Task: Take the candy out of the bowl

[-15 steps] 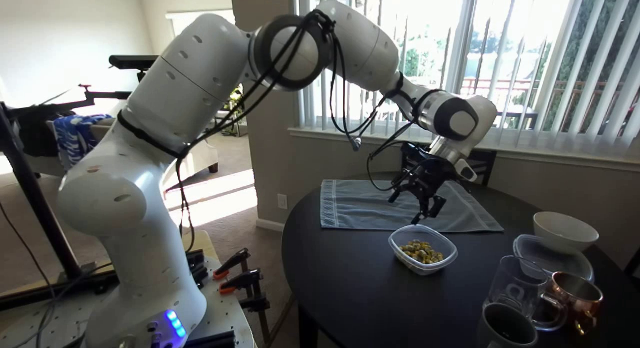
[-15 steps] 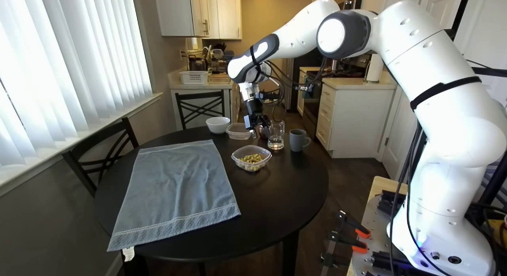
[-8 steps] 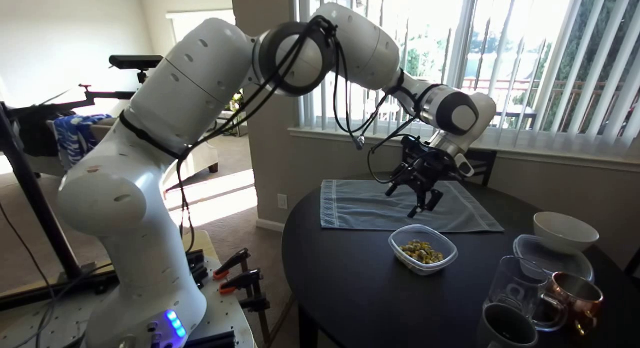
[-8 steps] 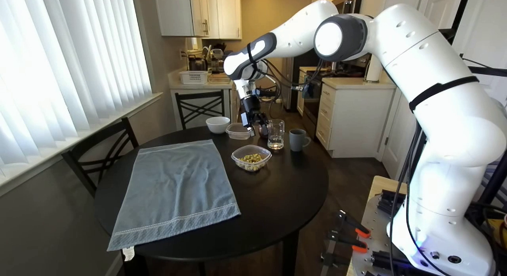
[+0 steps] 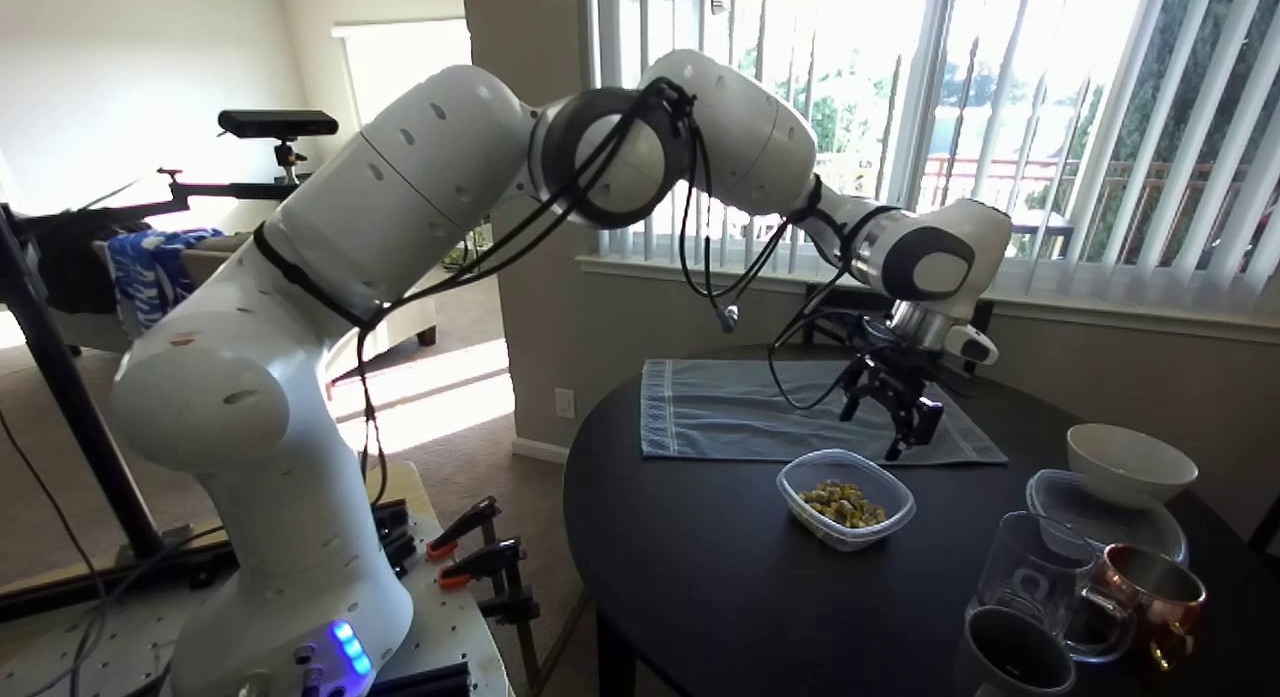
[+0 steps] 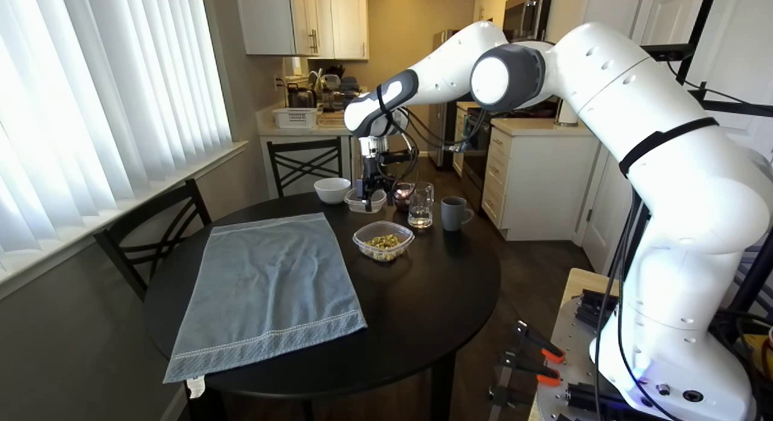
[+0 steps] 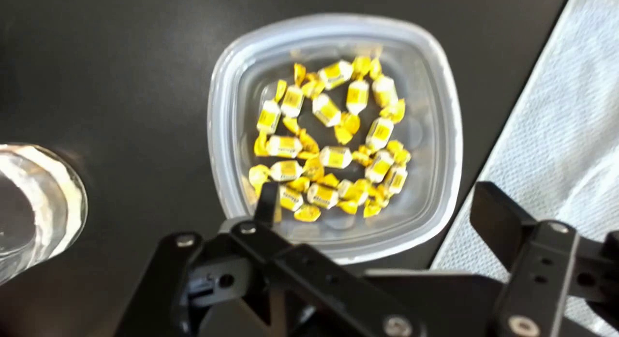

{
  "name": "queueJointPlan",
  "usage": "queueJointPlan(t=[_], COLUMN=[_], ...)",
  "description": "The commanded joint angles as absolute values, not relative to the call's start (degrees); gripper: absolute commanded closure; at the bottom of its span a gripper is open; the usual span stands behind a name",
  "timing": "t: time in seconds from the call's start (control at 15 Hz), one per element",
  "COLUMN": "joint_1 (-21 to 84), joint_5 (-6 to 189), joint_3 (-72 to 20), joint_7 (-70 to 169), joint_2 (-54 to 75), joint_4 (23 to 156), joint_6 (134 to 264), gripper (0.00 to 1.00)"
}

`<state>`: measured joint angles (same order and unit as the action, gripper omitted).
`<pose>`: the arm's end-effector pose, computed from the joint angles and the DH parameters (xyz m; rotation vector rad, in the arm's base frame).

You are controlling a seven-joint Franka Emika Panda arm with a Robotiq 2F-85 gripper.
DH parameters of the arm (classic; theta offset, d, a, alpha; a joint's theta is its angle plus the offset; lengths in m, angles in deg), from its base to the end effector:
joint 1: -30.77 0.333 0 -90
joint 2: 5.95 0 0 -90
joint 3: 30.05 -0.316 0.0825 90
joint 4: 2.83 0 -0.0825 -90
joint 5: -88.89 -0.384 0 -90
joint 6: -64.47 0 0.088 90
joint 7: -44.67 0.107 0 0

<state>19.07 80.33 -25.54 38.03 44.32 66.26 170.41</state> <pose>0.7100 -0.1790 0.2320 -2.9902 0.3054 0.3201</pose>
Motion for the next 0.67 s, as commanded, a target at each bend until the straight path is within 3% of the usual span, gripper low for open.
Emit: queueJointPlan(t=[0.0,0.4,0.6], joint_1=[18.23,20.76,21.04], joint_5=[79.85,83.93,86.46], joint_3=[-24.86,-18.36,-17.09], joint_7=[44.48,56.90,57.28], joint_2=[48.46,48.47,48.28], joint_4=[64.63,70.62,72.16], joint_6=[181.09,198.03,197.58], gripper=[0.00,0.00,0.00])
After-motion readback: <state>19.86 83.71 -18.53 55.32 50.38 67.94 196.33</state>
